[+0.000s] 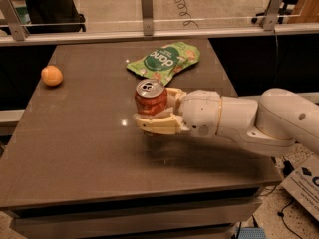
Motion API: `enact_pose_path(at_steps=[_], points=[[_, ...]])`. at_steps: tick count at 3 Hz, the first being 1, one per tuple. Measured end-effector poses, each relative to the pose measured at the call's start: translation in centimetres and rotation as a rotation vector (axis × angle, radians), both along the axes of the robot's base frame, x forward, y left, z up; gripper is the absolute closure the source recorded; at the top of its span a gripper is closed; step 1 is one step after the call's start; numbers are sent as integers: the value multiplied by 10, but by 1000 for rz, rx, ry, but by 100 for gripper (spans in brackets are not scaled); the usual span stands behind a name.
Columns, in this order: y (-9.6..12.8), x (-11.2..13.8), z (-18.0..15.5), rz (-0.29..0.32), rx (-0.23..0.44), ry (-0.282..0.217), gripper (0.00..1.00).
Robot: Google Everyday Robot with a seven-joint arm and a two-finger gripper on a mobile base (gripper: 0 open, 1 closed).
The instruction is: Move coke can near green rice chip bag
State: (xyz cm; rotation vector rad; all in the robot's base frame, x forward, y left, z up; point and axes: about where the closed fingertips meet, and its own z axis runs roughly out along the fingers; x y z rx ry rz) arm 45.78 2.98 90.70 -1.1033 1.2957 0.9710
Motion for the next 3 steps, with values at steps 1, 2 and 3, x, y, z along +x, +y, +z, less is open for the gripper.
enact_pose_path(at_steps=[1,2,3], points=[[1,0,0,1,0,0,100],[-12,22,7,-11,-32,-35,100],[-43,67,18,-61,-70,-73,100]])
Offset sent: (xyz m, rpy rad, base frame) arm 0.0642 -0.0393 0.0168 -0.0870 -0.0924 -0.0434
